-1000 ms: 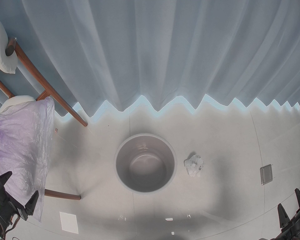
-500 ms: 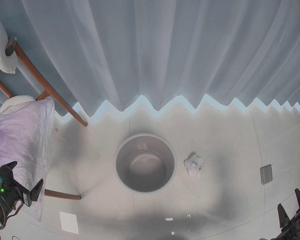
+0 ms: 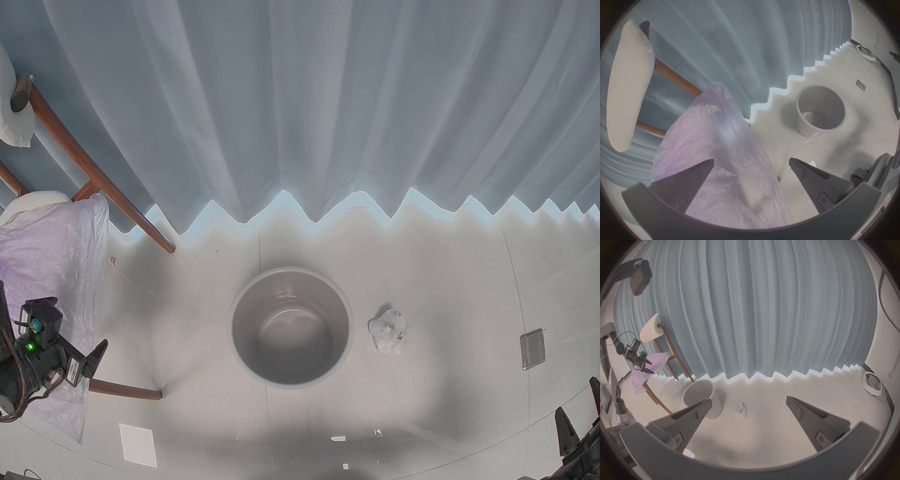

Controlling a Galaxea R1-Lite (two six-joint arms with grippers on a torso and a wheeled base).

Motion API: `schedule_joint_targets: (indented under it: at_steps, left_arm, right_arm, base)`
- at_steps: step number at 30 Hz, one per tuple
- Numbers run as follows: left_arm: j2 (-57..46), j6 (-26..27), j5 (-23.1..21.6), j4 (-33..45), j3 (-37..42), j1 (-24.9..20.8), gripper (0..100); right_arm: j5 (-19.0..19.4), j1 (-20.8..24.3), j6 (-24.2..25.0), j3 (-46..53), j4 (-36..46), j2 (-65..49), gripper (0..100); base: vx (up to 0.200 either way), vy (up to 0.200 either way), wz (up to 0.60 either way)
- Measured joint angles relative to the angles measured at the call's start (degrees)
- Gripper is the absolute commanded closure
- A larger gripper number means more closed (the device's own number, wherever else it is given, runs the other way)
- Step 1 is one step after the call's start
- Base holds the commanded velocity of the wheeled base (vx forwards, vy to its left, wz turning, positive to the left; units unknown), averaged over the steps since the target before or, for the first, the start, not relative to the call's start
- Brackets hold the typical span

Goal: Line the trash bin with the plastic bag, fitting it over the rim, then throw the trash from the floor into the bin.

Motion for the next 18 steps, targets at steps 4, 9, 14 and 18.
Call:
schedule_joint_targets:
  at_steps: [4,9,14,18]
  left_arm:
    - [3.6,0.4,0.7,-2.5,-1.0,-0.8,0]
    - [7.6,1.5,2.3,-3.0,-2.5,-1.1,0]
    - [10.6,3.9,6.4,-3.6,-3.5,-1.4,0]
    - [11.9,5.3,7.0,-4.8,-3.6,-1.7,0]
  right_arm:
    - [0.0,0.0,0.0,0.0,0.0,0.0,0]
    - [0.0,0.0,0.1,0.0,0.0,0.0,0]
    - [0.0,0.0,0.1,0.0,0.0,0.0,0]
    - [0.0,0.0,0.1,0.0,0.0,0.0,0]
  base:
    - [0.000,0.000,0.00]
    - [0.000,0.000,0.00]
    - [0.000,0.000,0.00]
    - [0.000,0.000,0.00]
